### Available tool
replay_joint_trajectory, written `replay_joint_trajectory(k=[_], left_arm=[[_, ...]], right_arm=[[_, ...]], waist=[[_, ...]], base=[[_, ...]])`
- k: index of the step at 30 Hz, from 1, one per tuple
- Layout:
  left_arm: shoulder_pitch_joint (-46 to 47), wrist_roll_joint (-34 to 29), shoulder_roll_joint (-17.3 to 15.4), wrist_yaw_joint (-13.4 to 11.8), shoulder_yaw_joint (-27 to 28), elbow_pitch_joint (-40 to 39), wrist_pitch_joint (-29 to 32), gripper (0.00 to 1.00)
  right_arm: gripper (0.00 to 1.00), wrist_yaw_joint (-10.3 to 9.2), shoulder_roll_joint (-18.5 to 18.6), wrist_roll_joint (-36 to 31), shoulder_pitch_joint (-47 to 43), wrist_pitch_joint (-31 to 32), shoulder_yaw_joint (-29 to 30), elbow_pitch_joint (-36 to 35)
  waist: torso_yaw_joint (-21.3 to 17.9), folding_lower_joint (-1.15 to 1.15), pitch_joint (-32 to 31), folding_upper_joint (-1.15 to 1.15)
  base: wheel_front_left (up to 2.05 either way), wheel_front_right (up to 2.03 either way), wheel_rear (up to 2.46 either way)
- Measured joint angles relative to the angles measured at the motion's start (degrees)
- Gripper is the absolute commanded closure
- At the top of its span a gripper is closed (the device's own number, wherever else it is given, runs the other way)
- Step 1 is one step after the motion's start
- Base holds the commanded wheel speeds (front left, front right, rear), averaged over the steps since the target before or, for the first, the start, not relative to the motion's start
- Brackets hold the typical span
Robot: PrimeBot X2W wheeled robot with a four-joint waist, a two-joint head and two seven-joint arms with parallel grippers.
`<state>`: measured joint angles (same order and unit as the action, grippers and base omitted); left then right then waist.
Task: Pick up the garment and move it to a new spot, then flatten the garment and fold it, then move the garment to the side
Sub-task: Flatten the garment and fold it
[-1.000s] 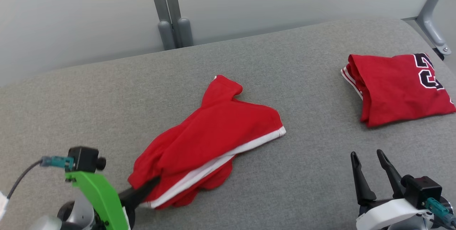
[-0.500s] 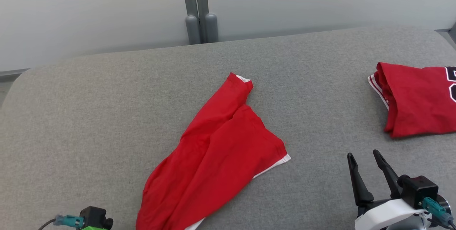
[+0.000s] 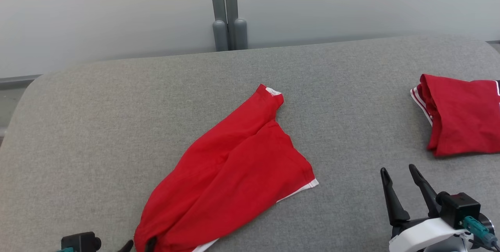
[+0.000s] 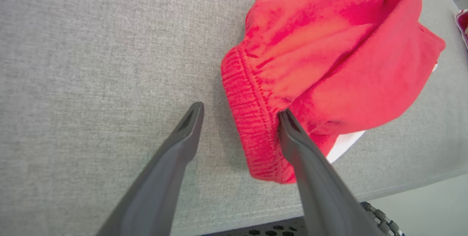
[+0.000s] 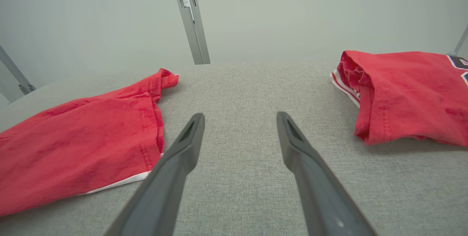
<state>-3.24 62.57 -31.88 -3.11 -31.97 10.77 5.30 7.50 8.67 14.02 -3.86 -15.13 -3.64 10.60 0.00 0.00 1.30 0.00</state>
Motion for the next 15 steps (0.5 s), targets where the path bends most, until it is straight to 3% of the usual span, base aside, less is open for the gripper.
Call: replay_joint_trajectory(k=[7, 10, 15], left_arm=[[-3.8, -3.5, 5.8, -3.6, 4.4, -1.6, -17.1, 0.0], [-4.0, -8.1, 7.0, -5.2, 5.0, 0.8, -19.5, 0.0], [-3.9, -13.1, 11.8, -4.4, 10.4, 1.9, -20.1, 0.0]], right_arm=[[0.0, 0.0, -0.2, -0.1, -0.6, 0.0, 1.9, -1.2], [0.0, 0.0, -0.2, -0.2, -0.9, 0.0, 2.4, -1.4], [0.0, 0.0, -0.2, -0.4, -1.2, 0.0, 2.7, -1.5]], waist=[[0.0, 0.0, -1.3, 0.0], [0.3, 0.0, -1.7, 0.0], [0.8, 0.0, -2.3, 0.0]], base=[[0.0, 0.0, 0.0], [0.0, 0.0, 0.0], [0.0, 0.0, 0.0]])
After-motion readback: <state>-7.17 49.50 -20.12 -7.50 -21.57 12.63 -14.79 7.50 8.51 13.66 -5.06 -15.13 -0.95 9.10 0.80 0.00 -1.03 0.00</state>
